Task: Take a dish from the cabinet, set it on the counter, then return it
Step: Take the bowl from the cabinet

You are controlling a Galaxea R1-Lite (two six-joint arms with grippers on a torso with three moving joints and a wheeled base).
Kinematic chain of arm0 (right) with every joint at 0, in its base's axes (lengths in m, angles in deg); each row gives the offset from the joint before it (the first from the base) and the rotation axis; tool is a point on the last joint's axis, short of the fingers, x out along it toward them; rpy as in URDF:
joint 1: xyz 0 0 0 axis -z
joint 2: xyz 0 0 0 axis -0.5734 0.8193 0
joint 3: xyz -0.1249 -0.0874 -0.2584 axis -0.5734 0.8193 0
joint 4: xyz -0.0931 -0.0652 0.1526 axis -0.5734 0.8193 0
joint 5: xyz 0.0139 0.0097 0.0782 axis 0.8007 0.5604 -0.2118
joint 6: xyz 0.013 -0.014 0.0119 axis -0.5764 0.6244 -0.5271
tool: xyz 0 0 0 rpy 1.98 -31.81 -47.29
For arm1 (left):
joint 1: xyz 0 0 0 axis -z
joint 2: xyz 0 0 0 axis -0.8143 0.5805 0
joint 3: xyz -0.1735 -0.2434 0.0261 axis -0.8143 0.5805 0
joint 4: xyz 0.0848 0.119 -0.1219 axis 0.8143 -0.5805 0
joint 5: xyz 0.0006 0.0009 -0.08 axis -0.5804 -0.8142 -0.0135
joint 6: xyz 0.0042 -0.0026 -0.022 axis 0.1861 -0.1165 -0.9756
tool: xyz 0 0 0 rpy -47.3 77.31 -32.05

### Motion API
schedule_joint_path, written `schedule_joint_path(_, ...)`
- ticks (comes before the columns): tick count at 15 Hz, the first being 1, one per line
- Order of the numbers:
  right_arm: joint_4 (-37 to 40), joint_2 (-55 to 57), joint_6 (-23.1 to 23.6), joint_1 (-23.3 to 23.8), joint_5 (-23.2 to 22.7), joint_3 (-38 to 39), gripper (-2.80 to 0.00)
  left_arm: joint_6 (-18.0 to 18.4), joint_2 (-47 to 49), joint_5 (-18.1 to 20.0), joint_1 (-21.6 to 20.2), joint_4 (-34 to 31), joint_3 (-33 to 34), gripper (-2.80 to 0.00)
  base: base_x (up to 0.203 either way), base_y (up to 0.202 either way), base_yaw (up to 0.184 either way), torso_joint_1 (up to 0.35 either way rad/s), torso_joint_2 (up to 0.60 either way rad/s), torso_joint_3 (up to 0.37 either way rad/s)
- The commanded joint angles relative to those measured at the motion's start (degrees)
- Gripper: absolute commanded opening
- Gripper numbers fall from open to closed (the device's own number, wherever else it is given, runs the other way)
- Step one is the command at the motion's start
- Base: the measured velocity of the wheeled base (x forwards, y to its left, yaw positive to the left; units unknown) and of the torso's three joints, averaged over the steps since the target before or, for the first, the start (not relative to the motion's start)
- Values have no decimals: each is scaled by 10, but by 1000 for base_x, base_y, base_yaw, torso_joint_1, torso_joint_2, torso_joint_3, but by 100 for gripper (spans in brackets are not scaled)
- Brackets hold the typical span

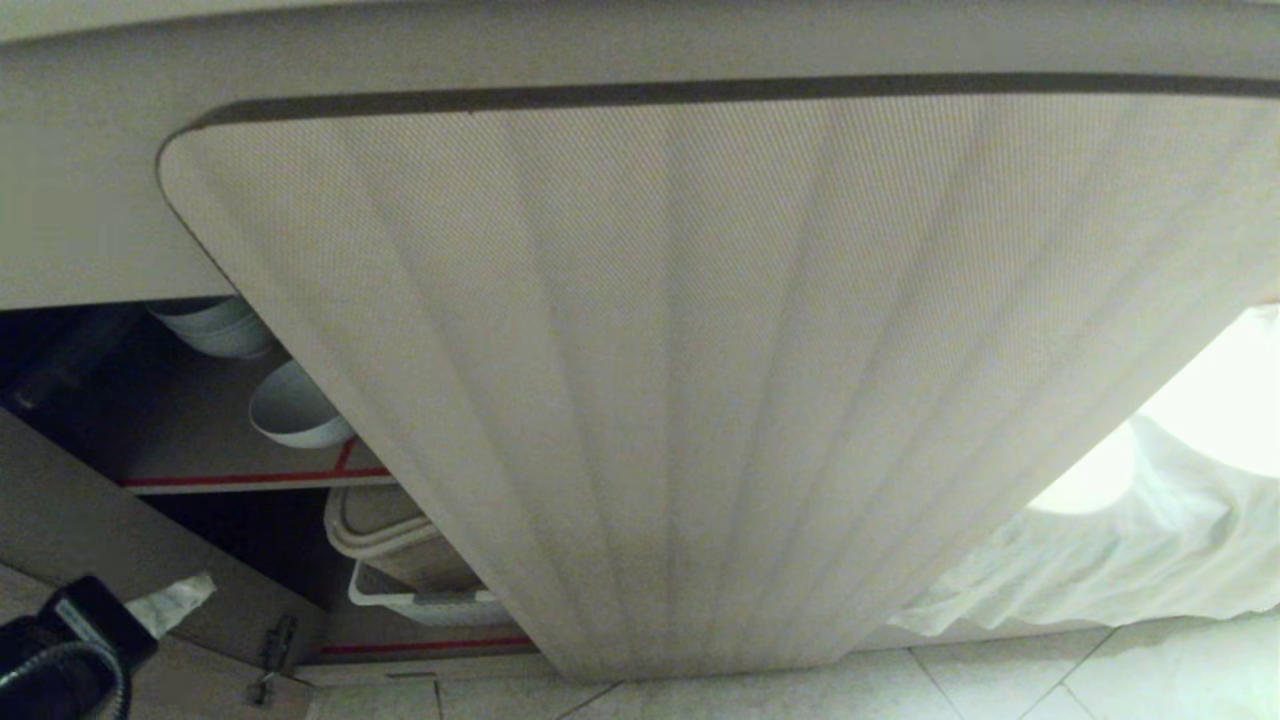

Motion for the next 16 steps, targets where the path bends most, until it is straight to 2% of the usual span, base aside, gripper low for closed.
schedule_joint_path(1, 0, 0, 0, 0, 0, 0, -280, -12, 27, 0, -4, 33, 0, -280, 0, 0, 0, 0, 0, 0)
schedule_joint_path(5, 0, 0, 0, 0, 0, 0, -280, -18, 58, 0, -10, 69, -1, -280, 0, 0, 0, 0, 0, 0)
schedule_joint_path(11, 0, 0, 0, 0, 0, 0, -280, -42, 146, -5, -47, 169, -4, -280, 0, 0, 0, 0, 0, 0)
schedule_joint_path(16, 0, 1, 0, 0, 0, 0, -280, -42, 171, -5, -55, 196, -4, -280, 0, 0, 0, 0, 0, 0)
